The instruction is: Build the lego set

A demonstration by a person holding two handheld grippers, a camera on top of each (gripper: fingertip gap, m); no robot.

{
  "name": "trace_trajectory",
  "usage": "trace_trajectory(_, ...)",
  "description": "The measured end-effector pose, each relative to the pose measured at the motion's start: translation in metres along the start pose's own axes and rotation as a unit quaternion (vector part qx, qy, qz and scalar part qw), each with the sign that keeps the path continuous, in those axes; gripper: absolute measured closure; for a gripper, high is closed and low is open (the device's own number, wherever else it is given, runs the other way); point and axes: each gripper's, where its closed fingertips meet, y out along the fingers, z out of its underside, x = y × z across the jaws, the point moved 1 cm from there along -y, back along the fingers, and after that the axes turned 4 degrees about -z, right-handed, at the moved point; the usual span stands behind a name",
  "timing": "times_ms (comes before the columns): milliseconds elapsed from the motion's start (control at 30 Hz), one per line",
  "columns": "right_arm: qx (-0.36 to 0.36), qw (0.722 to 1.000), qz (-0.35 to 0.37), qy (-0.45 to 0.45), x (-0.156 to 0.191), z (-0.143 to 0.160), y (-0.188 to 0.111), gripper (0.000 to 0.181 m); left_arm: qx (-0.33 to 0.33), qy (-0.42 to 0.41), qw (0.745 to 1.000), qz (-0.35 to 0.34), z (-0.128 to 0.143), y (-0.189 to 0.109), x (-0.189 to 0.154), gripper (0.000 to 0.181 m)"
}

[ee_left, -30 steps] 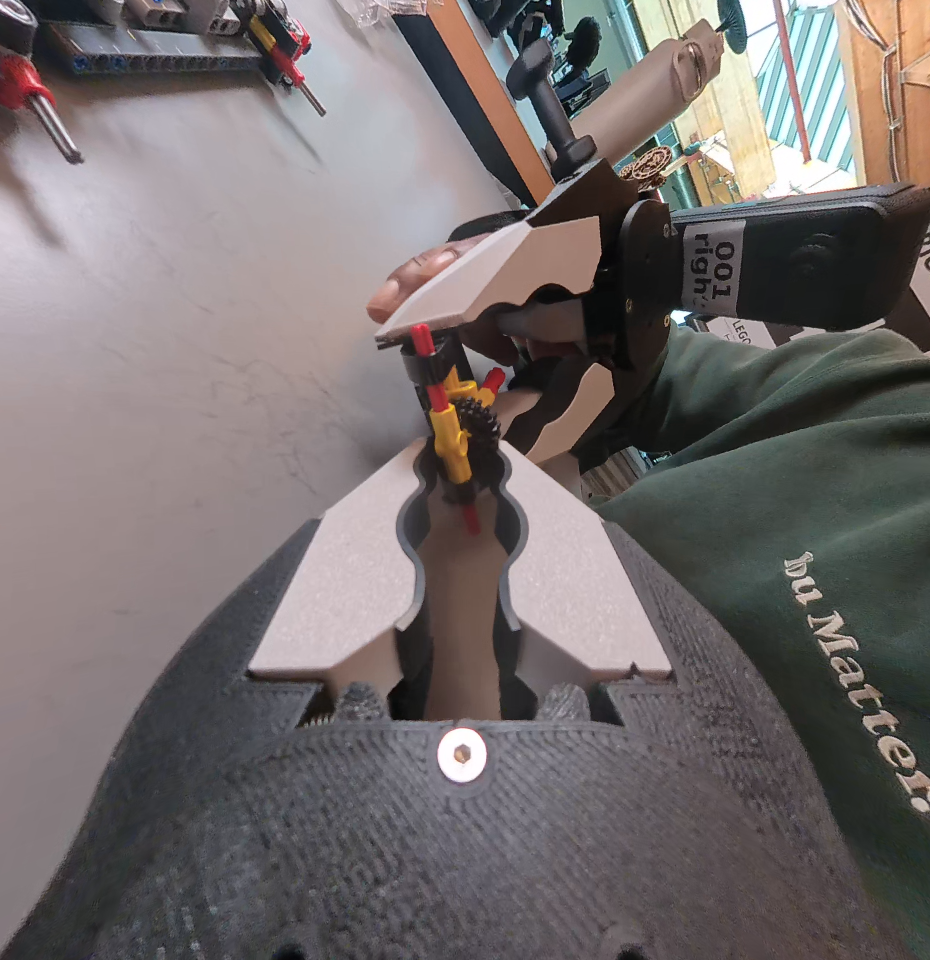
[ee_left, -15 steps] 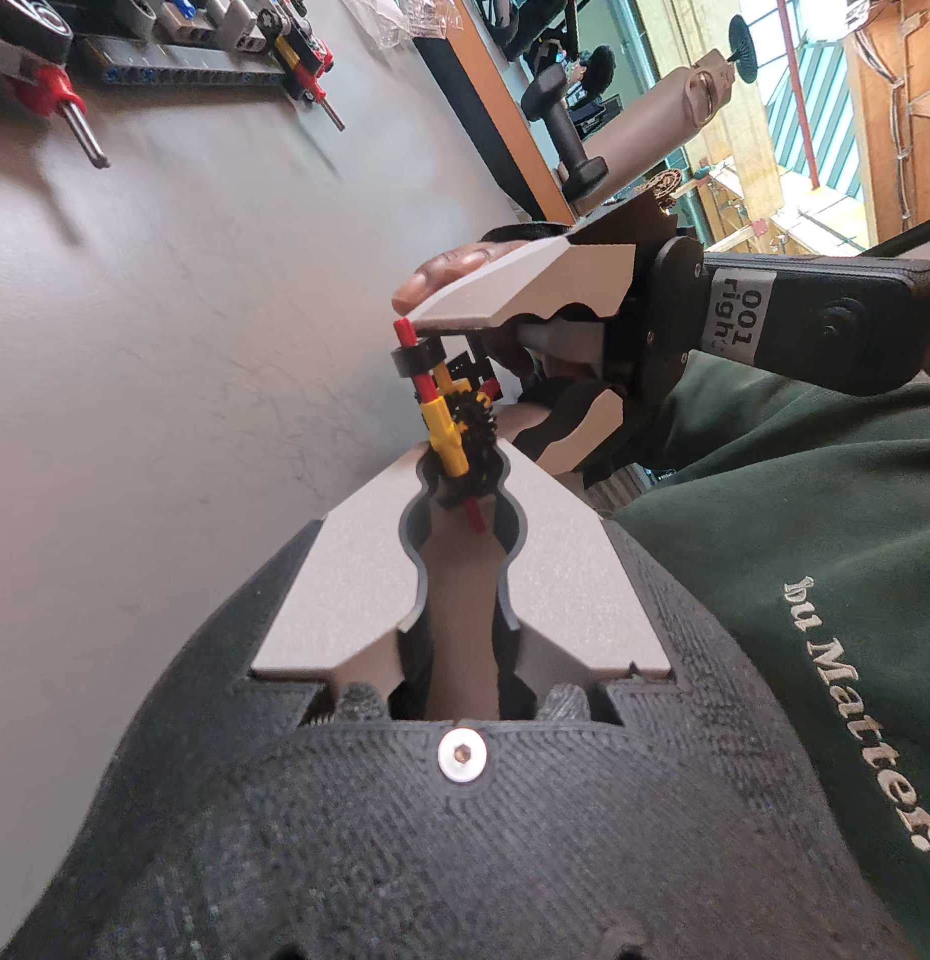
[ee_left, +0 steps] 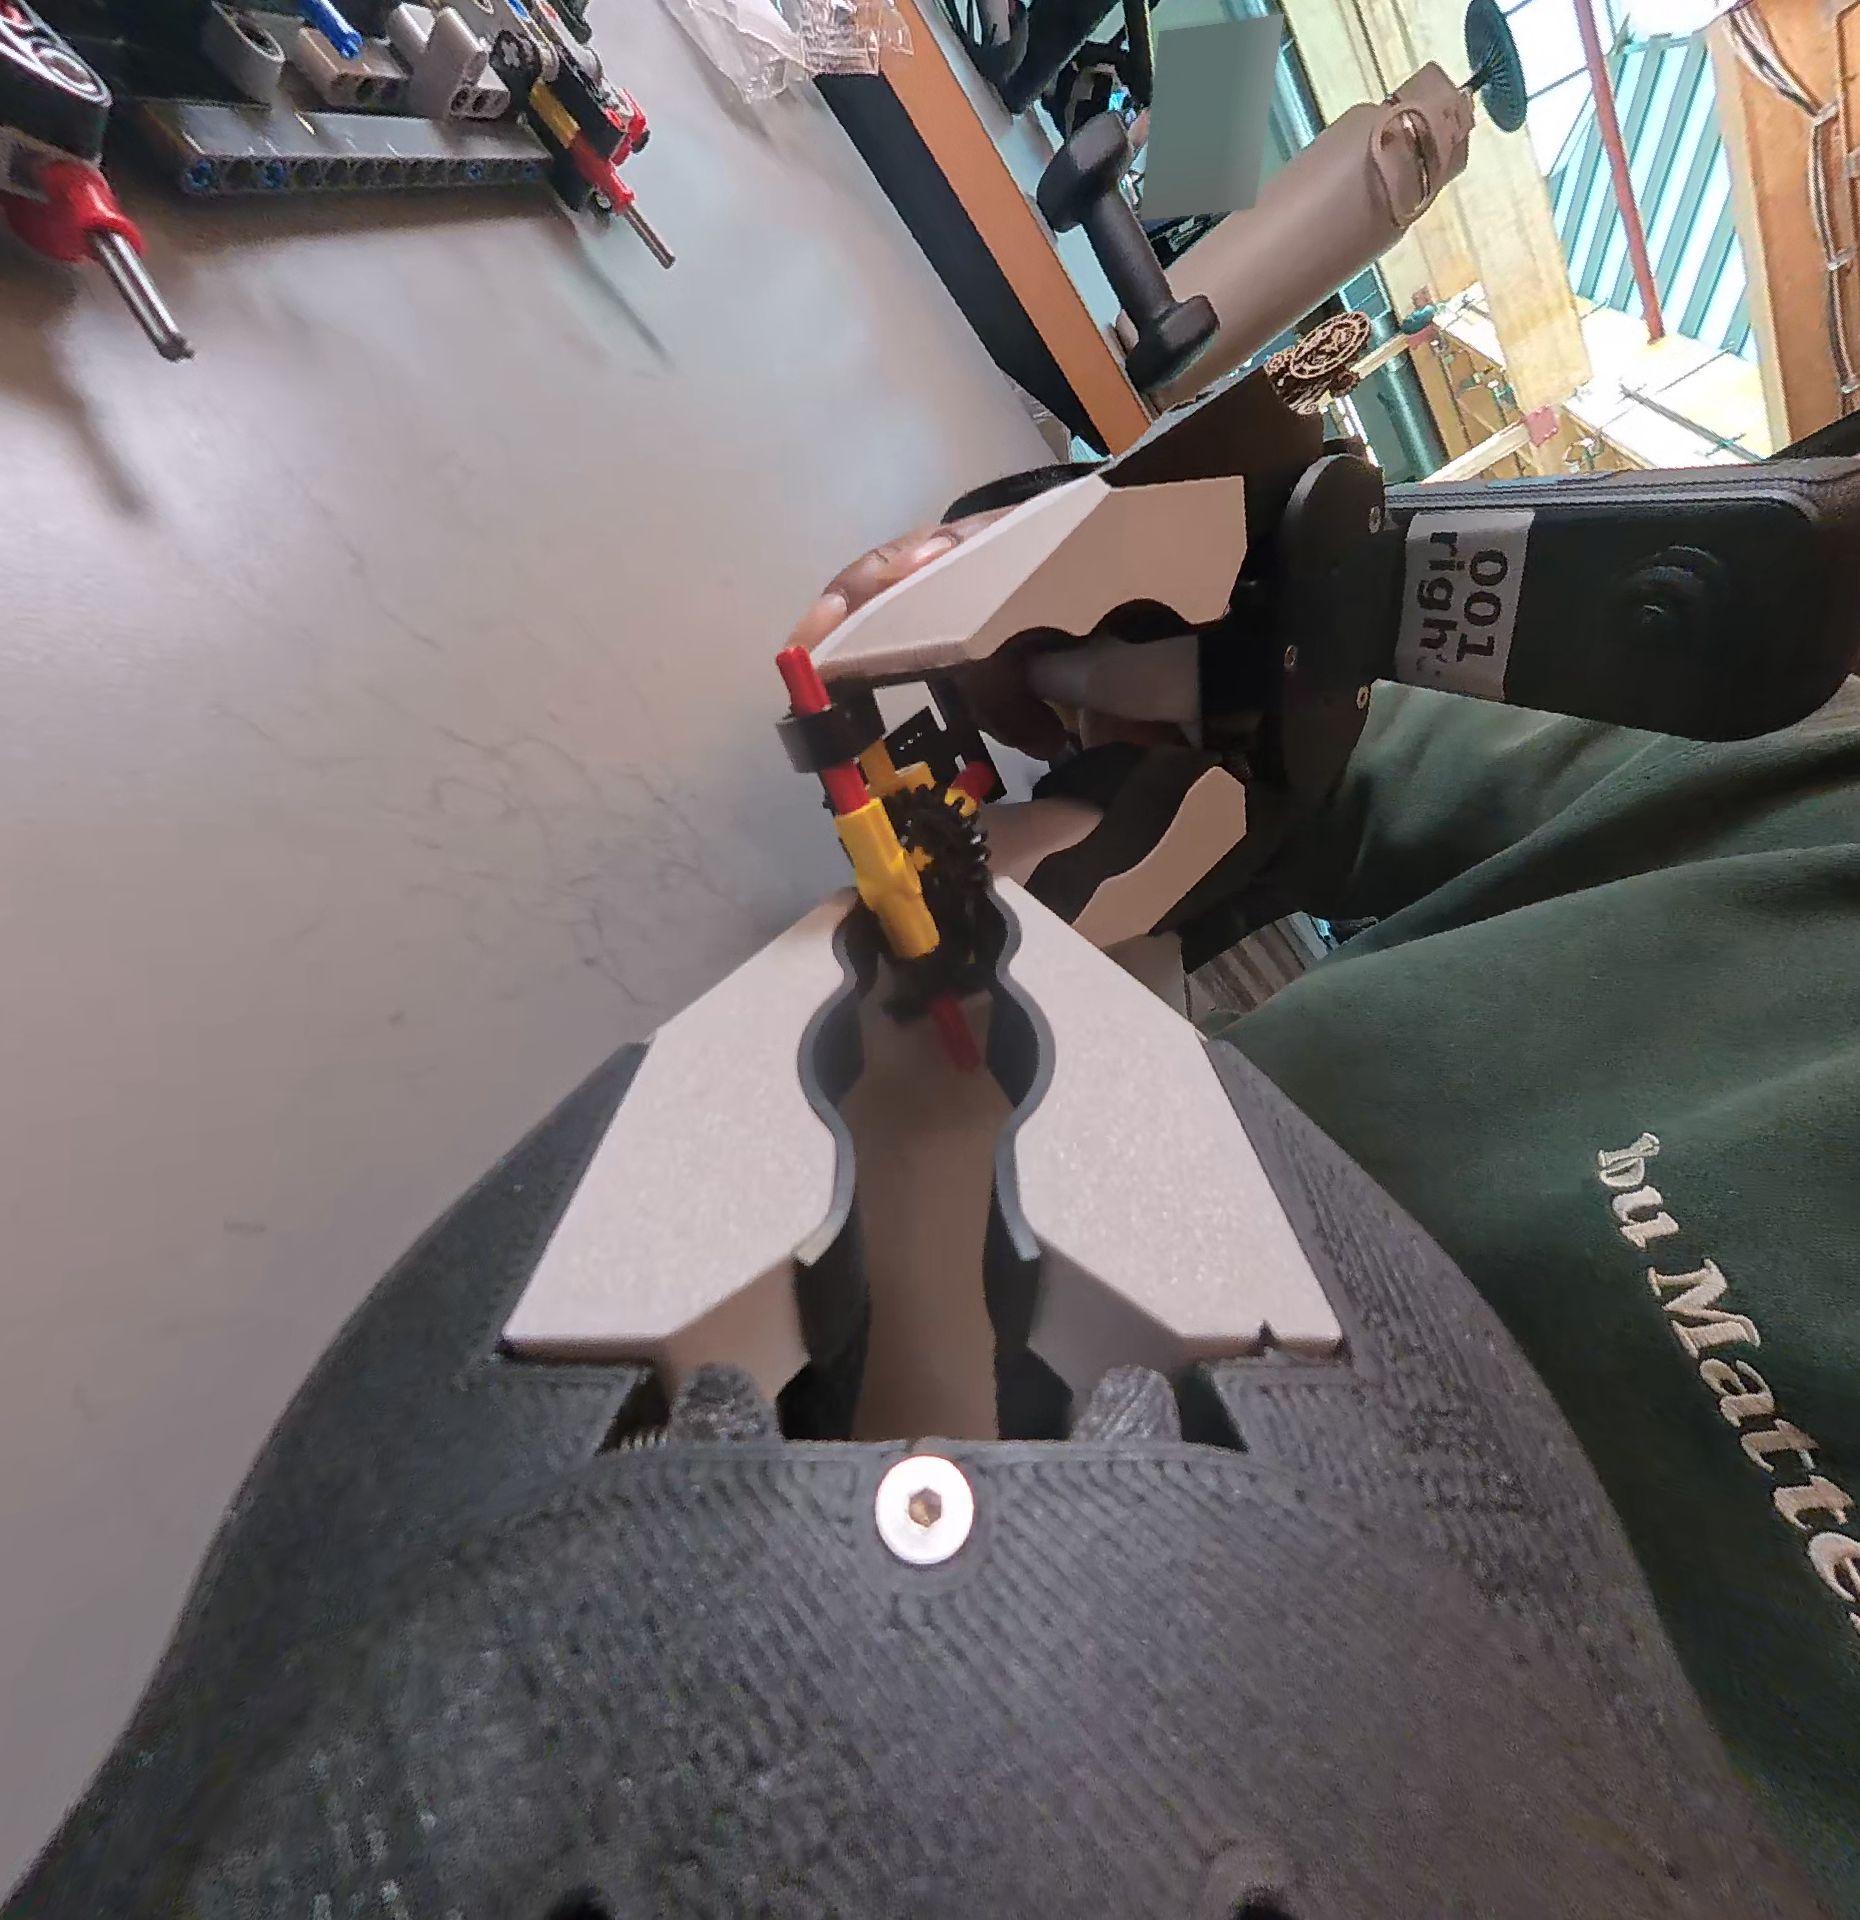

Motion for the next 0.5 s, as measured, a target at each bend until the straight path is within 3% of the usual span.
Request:
trace_trajectory(333, -0.002, 0.999, 0.012, -0.035, 0.002, -0.002, -0.002, 0.131, -0.002, 0.021, 1.000, -0.004, 0.000, 0.001, -0.002, 0.165)
trace_trajectory(500, -0.009, 0.998, 0.042, -0.056, -0.011, -0.008, -0.006, 0.128, -0.037, 0.049, 0.998, -0.024, -0.013, -0.005, -0.001, 0.165)
